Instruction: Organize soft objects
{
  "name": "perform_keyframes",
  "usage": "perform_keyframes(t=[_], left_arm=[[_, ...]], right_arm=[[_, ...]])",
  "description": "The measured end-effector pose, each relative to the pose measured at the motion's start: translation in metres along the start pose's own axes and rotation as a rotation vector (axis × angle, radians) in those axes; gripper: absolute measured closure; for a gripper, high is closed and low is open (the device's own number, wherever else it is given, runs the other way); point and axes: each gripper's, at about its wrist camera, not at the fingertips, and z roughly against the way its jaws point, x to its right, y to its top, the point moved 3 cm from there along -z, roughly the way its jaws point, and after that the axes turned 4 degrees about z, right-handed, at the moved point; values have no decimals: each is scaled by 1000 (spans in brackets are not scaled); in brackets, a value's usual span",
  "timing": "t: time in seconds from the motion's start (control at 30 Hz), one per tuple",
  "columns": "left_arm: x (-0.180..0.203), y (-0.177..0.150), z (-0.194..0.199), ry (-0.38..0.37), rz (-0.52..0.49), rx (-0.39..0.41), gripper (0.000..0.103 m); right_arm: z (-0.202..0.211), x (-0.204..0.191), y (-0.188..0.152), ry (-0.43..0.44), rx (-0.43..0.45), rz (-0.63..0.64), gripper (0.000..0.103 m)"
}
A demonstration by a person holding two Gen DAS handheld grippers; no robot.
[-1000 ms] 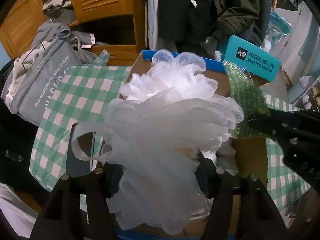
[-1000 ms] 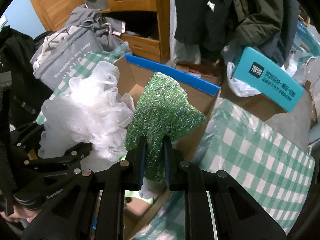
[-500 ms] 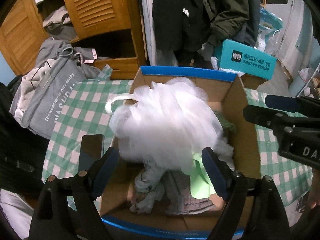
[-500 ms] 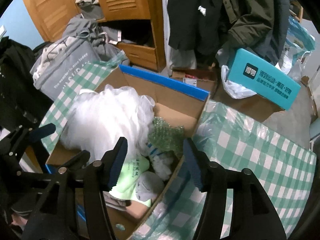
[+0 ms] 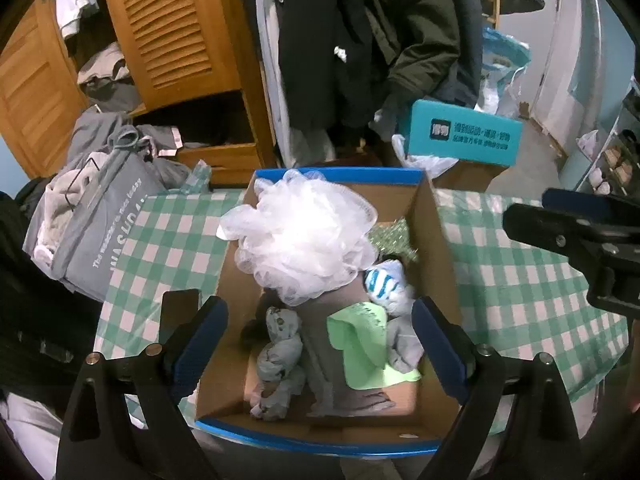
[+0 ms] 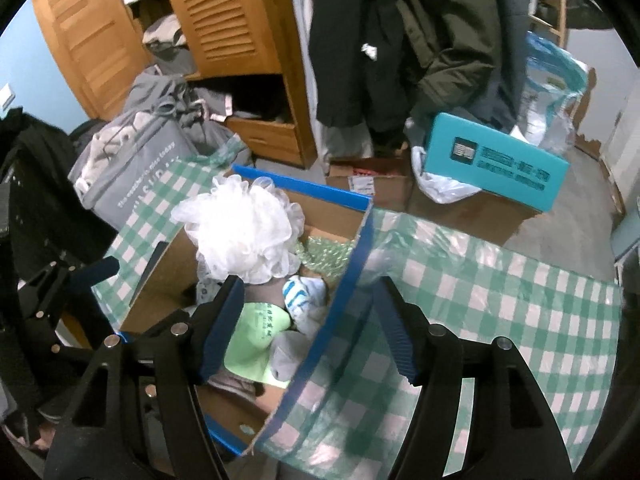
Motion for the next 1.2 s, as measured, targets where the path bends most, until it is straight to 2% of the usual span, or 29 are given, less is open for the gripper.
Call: perform_keyframes(t=[0.1, 0.3, 0.6, 0.9, 1.03, 1.2], left_arm=[[4, 1, 8, -5, -1, 16, 1], [20, -1, 25, -9, -36, 48, 1], [46, -3, 38, -46, -55, 50, 1], [68, -4, 35, -42, -68, 34, 1], [75, -7, 30, -51, -62, 19, 1], [84, -9, 26, -35, -84, 11, 1]], right_arm=[[13, 9, -8, -16, 6, -22, 36], [37, 27, -23, -63, 21, -40, 36], [66, 49, -44, -99, 71, -81, 36], [72, 76, -64, -143, 83, -118, 36], [71, 91, -71, -191, 84, -130, 36], [73, 102, -75, -184, 84, -153, 36]])
